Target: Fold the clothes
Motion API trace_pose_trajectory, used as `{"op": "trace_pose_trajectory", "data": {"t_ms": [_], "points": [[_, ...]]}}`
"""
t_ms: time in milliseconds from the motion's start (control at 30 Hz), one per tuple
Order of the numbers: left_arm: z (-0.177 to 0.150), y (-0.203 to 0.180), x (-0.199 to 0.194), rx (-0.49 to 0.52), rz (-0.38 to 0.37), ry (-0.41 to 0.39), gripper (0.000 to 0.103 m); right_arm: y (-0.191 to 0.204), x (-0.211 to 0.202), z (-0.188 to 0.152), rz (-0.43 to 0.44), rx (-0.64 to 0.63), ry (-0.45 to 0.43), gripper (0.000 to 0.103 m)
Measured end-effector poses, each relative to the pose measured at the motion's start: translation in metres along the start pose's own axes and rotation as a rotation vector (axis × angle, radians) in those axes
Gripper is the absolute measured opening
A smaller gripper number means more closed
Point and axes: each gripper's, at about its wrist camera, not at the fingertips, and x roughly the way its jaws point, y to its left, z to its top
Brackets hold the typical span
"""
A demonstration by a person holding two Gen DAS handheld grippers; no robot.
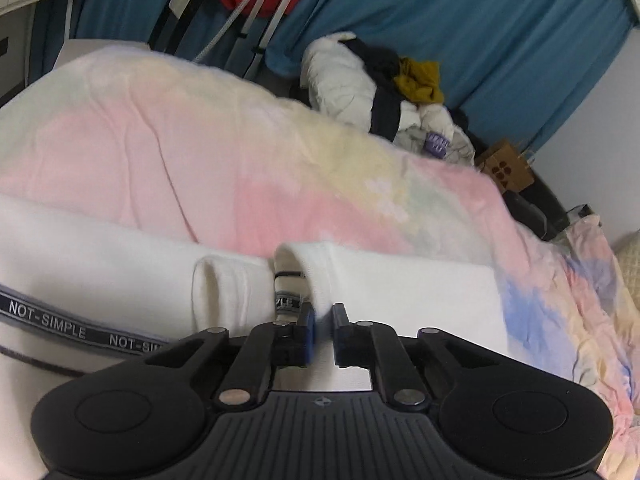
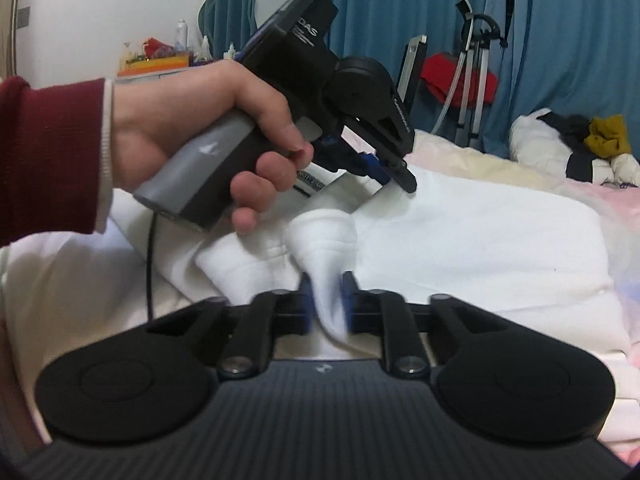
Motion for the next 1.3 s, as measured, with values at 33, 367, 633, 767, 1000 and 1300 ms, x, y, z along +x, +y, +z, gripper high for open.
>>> {"op": "trace_pose_trajectory", "data": {"t_ms": [33, 367, 633, 767, 1000, 1300], "points": [[0.002, -0.001, -0.002, -0.002, -0.002, -0.009, 0.007, 0.000, -0.001, 0.001, 0.001, 0.006, -0.008, 0.008], [0.006, 0.008, -0.018, -0.037, 0.035, -0.015, 0.007, 0.009, -0.008, -0.001, -0.005, 0.001, -0.022, 0.007], [-0.009, 0.010, 0.000, 0.027, 0.103, 0.005, 0.020, 0.007, 0.002, -0.004, -0.007, 0.037, 0.038, 0.008], [-0.020, 0.000, -0.021, 0.067, 0.139, -0.019, 0.025, 0.001, 0.003, -0.003, -0.002, 0.065, 0.027, 0.008], [-0.048, -0.005, -0.115, -0.048, 0.133, -0.108, 0.051, -0.009, -0.006, 0.002, 0.006, 0.112, -0.016, 0.010], [-0.098, 0.009, -0.240, -0.149, 0.252, -0.235, 0.079, -0.015, -0.044, 0.008, 0.004, 0.182, -0.079, 0.010]]}}
